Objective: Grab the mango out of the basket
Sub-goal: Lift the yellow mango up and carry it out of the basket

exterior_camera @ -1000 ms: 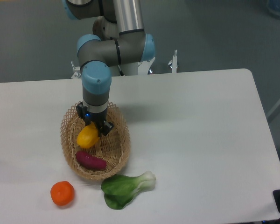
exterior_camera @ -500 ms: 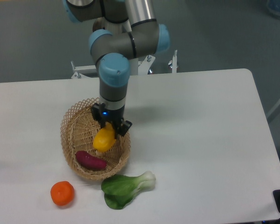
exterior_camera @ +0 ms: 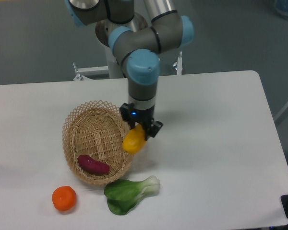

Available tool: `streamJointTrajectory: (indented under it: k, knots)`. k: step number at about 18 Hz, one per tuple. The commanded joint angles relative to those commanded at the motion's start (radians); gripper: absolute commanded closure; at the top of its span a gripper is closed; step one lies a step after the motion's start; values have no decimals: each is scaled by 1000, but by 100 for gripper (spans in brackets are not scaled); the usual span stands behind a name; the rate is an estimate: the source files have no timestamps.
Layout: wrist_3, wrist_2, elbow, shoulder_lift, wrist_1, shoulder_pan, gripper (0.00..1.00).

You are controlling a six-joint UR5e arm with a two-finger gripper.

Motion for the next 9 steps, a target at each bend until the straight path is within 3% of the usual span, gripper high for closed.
streamJointTrajectory:
  k: [6,9]
  knots:
    - [91,3,67,-52,11,37,69]
    - [92,60,100,-81,11,37,71]
